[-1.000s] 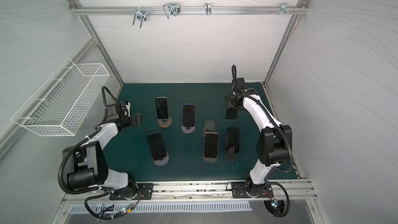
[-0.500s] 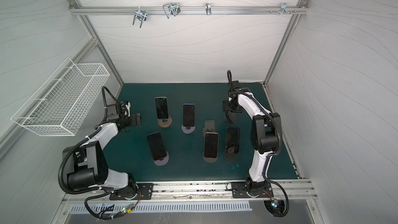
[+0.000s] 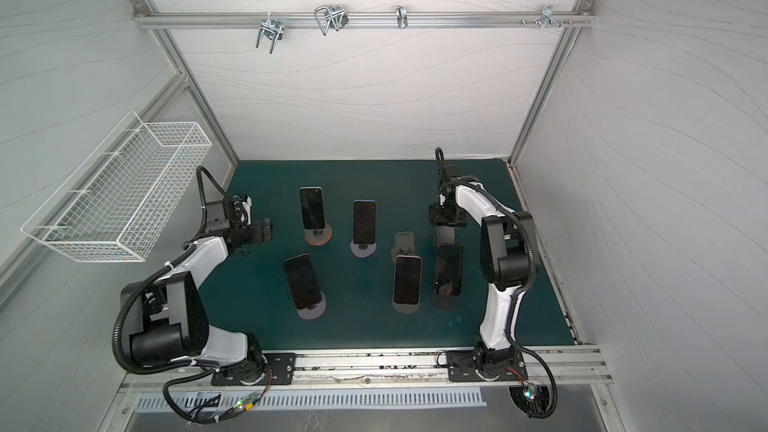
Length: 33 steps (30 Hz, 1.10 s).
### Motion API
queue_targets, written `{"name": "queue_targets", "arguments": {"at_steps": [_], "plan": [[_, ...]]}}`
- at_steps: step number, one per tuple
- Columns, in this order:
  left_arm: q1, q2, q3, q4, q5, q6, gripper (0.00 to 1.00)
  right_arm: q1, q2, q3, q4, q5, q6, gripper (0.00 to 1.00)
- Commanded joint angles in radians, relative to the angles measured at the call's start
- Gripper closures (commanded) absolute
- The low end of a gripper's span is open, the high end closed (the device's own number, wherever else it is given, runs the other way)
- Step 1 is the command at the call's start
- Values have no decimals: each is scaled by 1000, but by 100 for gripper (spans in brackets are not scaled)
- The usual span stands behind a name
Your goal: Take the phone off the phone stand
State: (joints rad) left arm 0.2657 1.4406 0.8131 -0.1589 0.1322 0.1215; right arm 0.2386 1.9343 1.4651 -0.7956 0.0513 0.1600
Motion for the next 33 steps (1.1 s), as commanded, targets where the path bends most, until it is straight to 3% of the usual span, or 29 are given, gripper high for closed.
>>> {"name": "queue_targets", "arguments": {"at_steps": [1, 15, 33], "plan": [[-2, -8, 8, 21, 13, 17, 4, 18, 18, 1, -8, 5, -4, 34], [-2, -13, 4, 22, 24, 23, 5, 47, 91, -9, -13, 68, 15, 30], [-2, -9, 9, 17, 30, 25, 5, 32, 172, 19, -57, 51, 18, 25]]}}
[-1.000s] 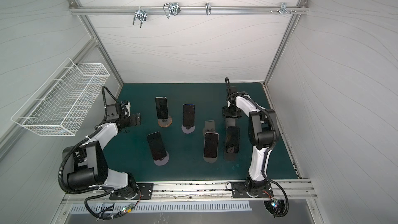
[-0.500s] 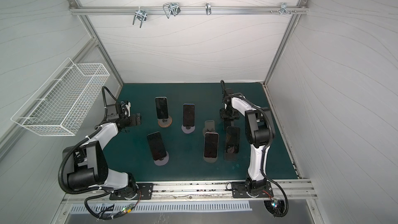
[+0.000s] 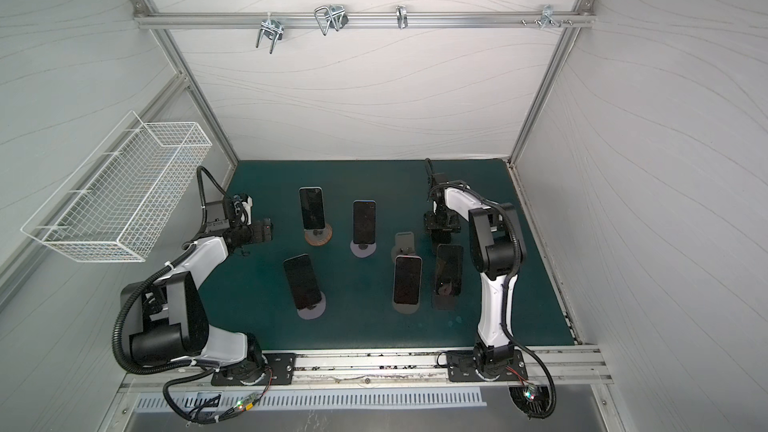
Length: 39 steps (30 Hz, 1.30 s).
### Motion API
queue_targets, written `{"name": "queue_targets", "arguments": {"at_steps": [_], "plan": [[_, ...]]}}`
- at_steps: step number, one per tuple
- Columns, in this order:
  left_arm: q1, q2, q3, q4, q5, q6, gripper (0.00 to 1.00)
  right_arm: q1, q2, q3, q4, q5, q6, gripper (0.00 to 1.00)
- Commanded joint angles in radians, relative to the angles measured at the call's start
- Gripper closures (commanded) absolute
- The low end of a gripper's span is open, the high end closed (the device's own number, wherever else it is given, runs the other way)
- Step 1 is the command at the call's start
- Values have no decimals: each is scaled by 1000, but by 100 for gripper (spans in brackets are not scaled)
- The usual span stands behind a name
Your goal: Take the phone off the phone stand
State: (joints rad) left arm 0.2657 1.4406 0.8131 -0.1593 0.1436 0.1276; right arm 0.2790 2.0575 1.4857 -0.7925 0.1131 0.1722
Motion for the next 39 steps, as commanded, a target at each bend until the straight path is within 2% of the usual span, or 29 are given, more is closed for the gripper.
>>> {"name": "queue_targets", "arguments": {"at_steps": [1, 23, 28, 39], "plan": [[-2, -11, 7, 18, 22, 21, 5, -11, 54, 3, -66, -11, 7, 24], [-4, -6, 10, 14, 21, 20, 5, -15, 55, 36, -84, -43, 7, 15], [-3, -6, 11, 16, 16, 17, 5, -25, 11, 55, -87, -78, 23, 13], [-2, -14, 5, 20, 26, 23, 4, -28, -135, 96, -120, -44, 51, 7]]}}
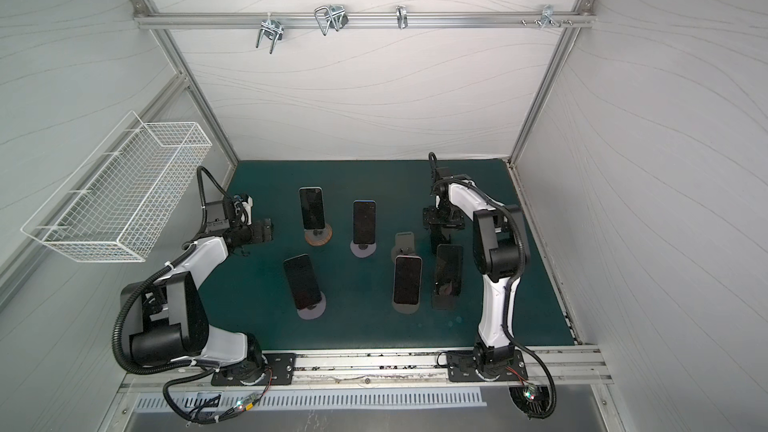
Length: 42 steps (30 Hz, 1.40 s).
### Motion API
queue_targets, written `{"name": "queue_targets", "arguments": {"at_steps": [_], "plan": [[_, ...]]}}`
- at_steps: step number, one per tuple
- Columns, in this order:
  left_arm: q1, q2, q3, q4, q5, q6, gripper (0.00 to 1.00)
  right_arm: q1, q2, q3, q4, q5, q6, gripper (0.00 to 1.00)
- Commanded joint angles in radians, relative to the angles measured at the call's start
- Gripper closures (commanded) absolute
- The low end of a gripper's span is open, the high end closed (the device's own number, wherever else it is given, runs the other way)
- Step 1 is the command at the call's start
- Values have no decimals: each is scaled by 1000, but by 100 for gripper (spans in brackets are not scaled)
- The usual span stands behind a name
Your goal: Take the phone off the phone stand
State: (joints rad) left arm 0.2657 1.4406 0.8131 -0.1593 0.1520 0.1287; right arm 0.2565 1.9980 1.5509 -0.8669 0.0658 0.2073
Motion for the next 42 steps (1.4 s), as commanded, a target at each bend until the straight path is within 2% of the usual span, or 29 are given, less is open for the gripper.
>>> {"name": "queue_targets", "arguments": {"at_steps": [1, 12, 24, 28, 31, 42], "plan": [[-2, -14, 5, 18, 18, 22, 4, -6, -94, 29, -45, 0, 21, 6], [-3, -14, 4, 18, 15, 22, 4, 7, -306, 14, -57, -11, 47, 1], [-3, -16, 3, 18, 15, 22, 4, 142, -494, -26, -124, 48, 44, 1], [-2, -16, 3, 20, 14, 20, 4, 203, -502, -7, -152, 36, 47, 1], [-2, -18, 1, 21, 11, 19, 4, 260, -493, 8, -163, 79, 58, 1], [-2, -20, -2, 24, 1, 14, 4, 390, -404, -14, -152, 172, 253, 1]]}}
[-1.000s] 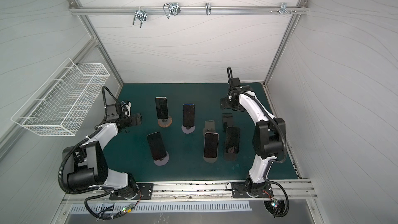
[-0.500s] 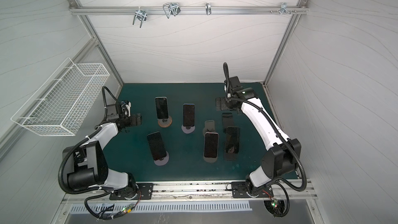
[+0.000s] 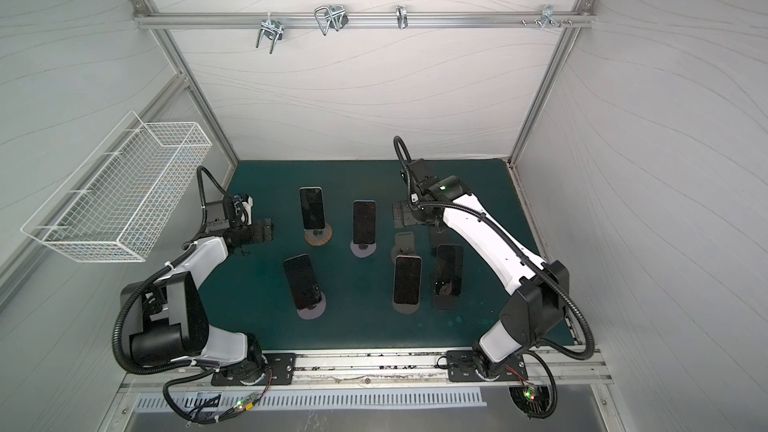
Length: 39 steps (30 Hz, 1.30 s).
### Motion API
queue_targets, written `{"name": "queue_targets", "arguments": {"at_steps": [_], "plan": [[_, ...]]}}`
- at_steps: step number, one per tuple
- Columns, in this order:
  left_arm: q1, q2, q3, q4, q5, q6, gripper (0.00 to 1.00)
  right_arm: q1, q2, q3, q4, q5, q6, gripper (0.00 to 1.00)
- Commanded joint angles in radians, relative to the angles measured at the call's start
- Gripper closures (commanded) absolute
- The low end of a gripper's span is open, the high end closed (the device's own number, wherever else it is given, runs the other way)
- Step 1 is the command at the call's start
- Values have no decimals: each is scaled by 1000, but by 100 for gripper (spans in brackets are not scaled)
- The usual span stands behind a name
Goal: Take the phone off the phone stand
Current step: 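Lift the right gripper and move it back toward the phone stands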
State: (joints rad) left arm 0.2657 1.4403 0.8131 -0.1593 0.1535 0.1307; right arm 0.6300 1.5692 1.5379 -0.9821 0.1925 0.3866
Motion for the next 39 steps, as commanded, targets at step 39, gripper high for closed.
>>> {"name": "queue_targets", "arguments": {"at_steps": [39], "plan": [[-4, -13, 5, 15, 1, 14, 4, 82, 238, -182, 142, 67, 194, 35]]}}
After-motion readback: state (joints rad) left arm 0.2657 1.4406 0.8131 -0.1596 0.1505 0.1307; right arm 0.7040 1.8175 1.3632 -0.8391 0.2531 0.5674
